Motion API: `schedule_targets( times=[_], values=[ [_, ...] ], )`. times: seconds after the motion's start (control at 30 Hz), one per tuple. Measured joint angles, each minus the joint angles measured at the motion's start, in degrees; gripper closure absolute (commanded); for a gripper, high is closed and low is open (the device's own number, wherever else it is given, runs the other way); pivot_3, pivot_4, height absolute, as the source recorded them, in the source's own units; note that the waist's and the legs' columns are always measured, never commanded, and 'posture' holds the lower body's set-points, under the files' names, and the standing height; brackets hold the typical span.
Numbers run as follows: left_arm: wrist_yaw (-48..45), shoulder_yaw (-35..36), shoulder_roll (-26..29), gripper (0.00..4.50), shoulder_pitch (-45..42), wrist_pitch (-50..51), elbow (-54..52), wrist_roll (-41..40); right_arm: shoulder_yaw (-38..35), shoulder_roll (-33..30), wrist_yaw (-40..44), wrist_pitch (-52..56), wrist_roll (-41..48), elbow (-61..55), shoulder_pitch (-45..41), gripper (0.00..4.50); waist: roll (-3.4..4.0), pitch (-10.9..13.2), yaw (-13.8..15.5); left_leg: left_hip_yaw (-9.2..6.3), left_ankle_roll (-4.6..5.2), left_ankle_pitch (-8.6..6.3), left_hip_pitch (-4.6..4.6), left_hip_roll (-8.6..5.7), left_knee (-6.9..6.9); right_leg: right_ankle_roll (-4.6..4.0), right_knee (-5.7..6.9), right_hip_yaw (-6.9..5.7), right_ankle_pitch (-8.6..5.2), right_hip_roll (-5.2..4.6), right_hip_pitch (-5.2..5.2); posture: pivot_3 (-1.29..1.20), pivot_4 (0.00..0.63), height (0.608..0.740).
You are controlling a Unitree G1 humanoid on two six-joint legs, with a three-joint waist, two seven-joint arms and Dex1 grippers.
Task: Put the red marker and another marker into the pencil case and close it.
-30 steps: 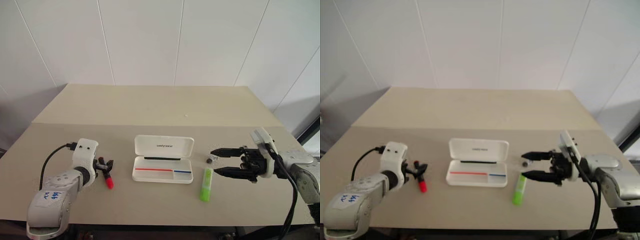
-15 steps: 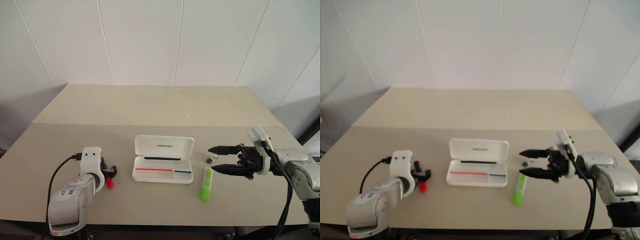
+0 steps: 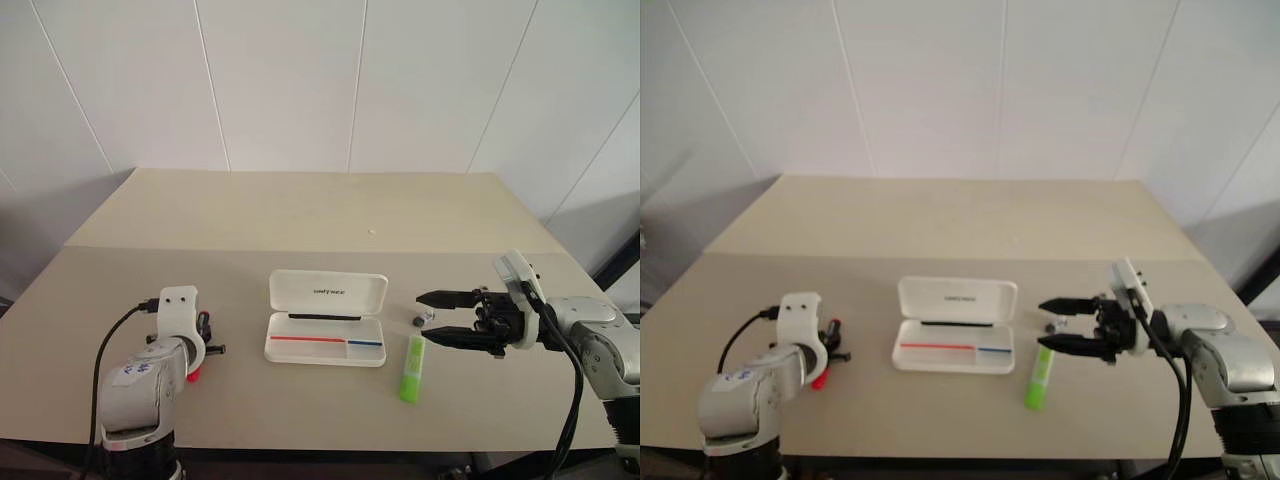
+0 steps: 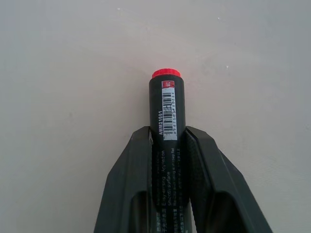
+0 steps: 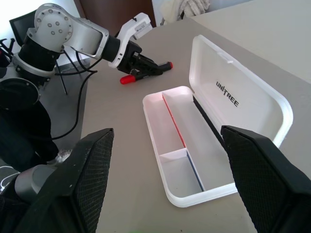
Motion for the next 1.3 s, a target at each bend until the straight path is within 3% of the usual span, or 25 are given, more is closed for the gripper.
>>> schedule_targets(
  times=[0.1,0.23,0.33,0.5,0.67,0.87,1.3],
  values=[
    [-3.5,-1.8,4.9,3.91,-0.3,-2.3,2.1,-1.2,0.0,0.0,-0.3,0.0,0.0,-0.4,0.0,0.0,-0.03,0.0,0.0,0.0,-0.01,0.0,-0.03,0.02,-0.03,0.0,0.0,0.0,0.0,0.02,-0.04,0.0,0.15,0.74],
    [-17.0,-6.6,18.5,3.91,-1.6,-8.7,3.4,-6.6,-0.2,0.0,-0.6,0.0,0.1,-1.5,0.4,0.0,-0.07,0.0,0.0,0.01,-0.06,-0.01,-0.08,0.02,-0.09,-0.03,-0.09,0.0,-0.02,0.0,-0.07,0.0,0.15,0.74],
    [-28.6,-9.3,27.8,3.91,-3.0,-19.5,5.2,-10.0,-0.6,0.0,-0.9,0.0,0.1,-1.7,0.8,0.0,-0.07,0.0,0.0,0.03,-0.06,-0.03,-0.09,0.02,-0.17,-0.08,-0.16,-0.01,-0.04,-0.02,-0.09,0.0,0.15,0.74],
    [-41.4,-10.7,32.8,3.91,-8.9,-40.6,15.0,-10.9,-1.7,0.0,-1.8,0.1,0.6,-3.4,3.1,0.0,-0.06,0.1,0.2,0.03,-0.04,-0.04,-0.12,0.04,-0.25,-0.09,-0.3,-0.04,-0.05,-0.04,-0.09,0.0,0.15,0.74],
    [-54.9,-16.1,31.7,3.91,-16.6,-51.7,18.9,-14.7,-3.0,0.0,-3.3,0.1,1.0,-5.6,5.2,0.0,-0.05,0.1,0.2,0.05,0.09,-0.12,-0.22,0.02,-0.23,-0.02,-0.42,-0.04,-0.02,-0.07,-0.08,0.0,0.15,0.74],
    [-67.3,-25.6,29.4,3.91,-20.2,-55.0,20.4,-16.8,-5.4,0.0,-5.6,0.4,2.0,-7.7,8.0,0.0,-0.03,0.1,-0.1,0.06,0.11,-0.14,-0.2,0.06,-0.22,-0.01,-0.32,-0.02,-0.04,-0.01,-0.13,0.0,0.15,0.74],
    [-63.1,-39.1,16.1,3.91,-25.3,-68.7,39.7,-0.8,-10.9,0.0,-11.3,2.3,4.8,-15.8,16.5,0.0,-0.02,0.1,0.1,0.05,0.15,-0.12,-0.17,0.02,0.02,0.02,-0.07,0.03,-0.02,-0.01,-0.09,0.0,0.15,0.74]
  ],
)
